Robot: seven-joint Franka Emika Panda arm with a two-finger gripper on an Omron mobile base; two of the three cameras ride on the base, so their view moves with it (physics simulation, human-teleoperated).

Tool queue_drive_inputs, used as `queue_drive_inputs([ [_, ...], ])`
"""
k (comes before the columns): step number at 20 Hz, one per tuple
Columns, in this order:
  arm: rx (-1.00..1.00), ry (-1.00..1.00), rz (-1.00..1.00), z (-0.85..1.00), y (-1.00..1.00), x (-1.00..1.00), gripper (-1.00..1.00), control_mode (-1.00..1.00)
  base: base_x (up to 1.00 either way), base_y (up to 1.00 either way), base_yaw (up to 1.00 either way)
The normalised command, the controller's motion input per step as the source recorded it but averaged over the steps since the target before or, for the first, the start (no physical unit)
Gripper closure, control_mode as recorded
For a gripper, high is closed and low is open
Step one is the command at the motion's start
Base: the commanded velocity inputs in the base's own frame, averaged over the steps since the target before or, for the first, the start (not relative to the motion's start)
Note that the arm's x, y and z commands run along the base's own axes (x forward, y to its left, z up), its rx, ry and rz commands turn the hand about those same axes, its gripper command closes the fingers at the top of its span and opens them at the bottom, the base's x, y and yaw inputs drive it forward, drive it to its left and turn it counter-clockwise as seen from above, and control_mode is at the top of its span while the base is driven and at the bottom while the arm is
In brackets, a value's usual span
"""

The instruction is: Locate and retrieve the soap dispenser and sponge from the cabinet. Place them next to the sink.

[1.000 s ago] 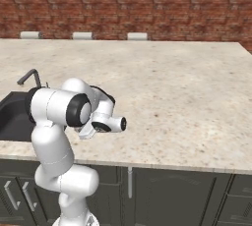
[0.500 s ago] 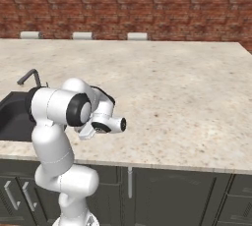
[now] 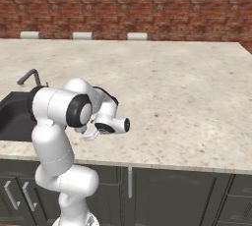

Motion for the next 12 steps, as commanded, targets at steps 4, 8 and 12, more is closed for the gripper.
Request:
queue_drive_inputs([
  [4,-0.03,0.00,0.00,0.03,-0.42,0.03,-1.00,-1.00,0.00,0.00,0.00],
  [8,-0.03,0.00,0.00,0.17,-0.23,-0.10,-1.00,-1.00,0.00,0.00,0.00],
  [12,-0.08,0.08,-0.03,0.42,0.11,-0.27,-1.00,-1.00,0.00,0.00,0.00],
])
